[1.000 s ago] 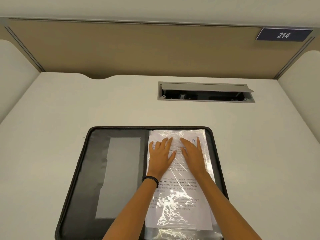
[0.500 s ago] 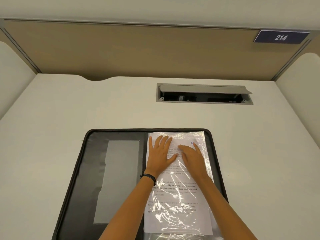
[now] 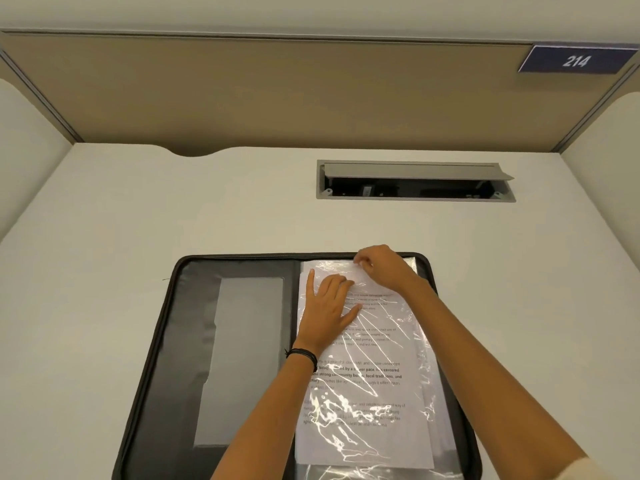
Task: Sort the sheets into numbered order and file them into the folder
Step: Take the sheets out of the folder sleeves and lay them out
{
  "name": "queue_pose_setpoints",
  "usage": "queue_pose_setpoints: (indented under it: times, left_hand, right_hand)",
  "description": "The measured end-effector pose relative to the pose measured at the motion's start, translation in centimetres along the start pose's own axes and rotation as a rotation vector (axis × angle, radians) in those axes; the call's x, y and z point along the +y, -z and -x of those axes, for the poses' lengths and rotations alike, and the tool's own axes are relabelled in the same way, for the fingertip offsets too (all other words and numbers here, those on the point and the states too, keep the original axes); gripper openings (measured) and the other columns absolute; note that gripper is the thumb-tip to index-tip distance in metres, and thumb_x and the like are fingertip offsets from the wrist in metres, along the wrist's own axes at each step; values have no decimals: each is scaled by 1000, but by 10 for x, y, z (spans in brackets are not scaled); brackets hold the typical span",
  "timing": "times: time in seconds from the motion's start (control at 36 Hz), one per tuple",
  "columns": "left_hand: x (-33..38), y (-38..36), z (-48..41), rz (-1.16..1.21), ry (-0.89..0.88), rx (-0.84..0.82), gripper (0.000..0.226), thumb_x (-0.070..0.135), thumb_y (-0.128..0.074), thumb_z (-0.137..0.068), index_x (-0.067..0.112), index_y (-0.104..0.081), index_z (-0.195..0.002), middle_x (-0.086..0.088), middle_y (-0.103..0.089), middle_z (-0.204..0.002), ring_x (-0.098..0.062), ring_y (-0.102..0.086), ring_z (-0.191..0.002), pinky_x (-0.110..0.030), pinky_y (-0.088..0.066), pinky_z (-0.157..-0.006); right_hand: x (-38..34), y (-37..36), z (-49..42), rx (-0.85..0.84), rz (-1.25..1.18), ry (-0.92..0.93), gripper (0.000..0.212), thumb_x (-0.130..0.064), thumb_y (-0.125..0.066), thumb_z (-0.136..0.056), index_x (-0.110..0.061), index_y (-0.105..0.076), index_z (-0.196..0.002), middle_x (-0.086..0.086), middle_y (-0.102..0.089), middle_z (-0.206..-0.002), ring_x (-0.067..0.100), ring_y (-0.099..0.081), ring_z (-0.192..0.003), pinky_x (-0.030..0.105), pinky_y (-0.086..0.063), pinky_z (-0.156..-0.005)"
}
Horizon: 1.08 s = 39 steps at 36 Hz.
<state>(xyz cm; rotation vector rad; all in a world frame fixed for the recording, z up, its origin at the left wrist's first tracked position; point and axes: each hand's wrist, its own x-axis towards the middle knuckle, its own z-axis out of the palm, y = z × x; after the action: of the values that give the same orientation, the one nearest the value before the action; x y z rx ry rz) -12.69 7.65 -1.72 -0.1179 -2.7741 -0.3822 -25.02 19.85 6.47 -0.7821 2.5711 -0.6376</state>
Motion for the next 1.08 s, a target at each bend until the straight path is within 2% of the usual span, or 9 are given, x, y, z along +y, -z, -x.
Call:
queue_pose_setpoints:
  times: [0.14,0.28,0.44,0.53,0.67,0.78,0.86,0.97,1.08]
  left_hand:
    - [0,0,0,3,-3,14,41,48,-44,-93,18,-59,-116,1,-59,-113,-16,-51,-113,-53,-13,-115]
    - [0,0,1,30,0,30,38,46,-46,-92,18,-58,-116,1,-59,-112,-14,-48,-113,-51,-10,-116]
    - [1,3,1,70,8,39,36,44,-44,-94,19,-57,-117,2,-58,-114,-14,-48,-113,-51,-9,-116]
    - [0,6,0,117,19,35,36,43,-41,-96,20,-55,-121,3,-57,-118,-14,-48,-117,-52,-8,-117]
    - [-7,14,-1,230,70,29,45,48,-26,-101,23,-50,-129,1,-53,-131,-13,-41,-129,-47,-6,-117]
    - [-24,22,3,271,147,33,44,44,-29,-100,23,-50,-133,3,-49,-139,-11,-37,-133,-41,0,-119]
    - [-40,26,9,291,219,34,47,45,-29,-99,23,-50,-135,3,-46,-143,-10,-33,-136,-40,2,-119]
    - [-53,29,17,354,330,23,57,49,-24,-96,21,-42,-142,6,-37,-148,-6,-25,-140,-35,9,-118]
    - [-53,32,24,427,382,27,59,51,-22,-96,23,-33,-146,15,-28,-147,-3,-18,-141,-29,10,-117]
  right_hand:
    - [6,-4,-10,-99,59,-44,27,-2,-40,-95,-5,-65,-106,12,-58,-116,25,-55,-104,36,-44,-92]
    - [5,-2,-16,-159,56,-115,24,-2,-41,-92,-4,-61,-106,11,-62,-113,25,-55,-101,33,-43,-85]
    - [1,1,-19,-238,70,-164,22,-10,-44,-93,-2,-60,-106,11,-62,-103,19,-49,-85,33,-42,-76]
    - [2,0,-18,-260,61,-174,21,-8,-52,-88,5,-64,-97,20,-66,-99,17,-47,-77,31,-38,-69]
    - [1,0,-17,-253,57,-151,17,-10,-58,-87,1,-70,-92,14,-70,-94,15,-53,-76,30,-44,-73]
    - [-2,2,-16,-240,62,-150,15,-8,-58,-87,2,-69,-87,12,-68,-85,14,-52,-75,25,-40,-69]
    - [-5,4,-17,-252,67,-161,15,-6,-58,-87,-7,-67,-75,-3,-63,-73,12,-52,-71,21,-40,-66]
    - [-6,5,-22,-227,62,-176,16,-2,-57,-84,9,-68,-85,18,-70,-89,16,-52,-72,25,-42,-69]
    - [-8,9,-29,-138,50,-195,12,-5,-62,-84,1,-72,-87,11,-70,-87,19,-58,-76,31,-49,-75]
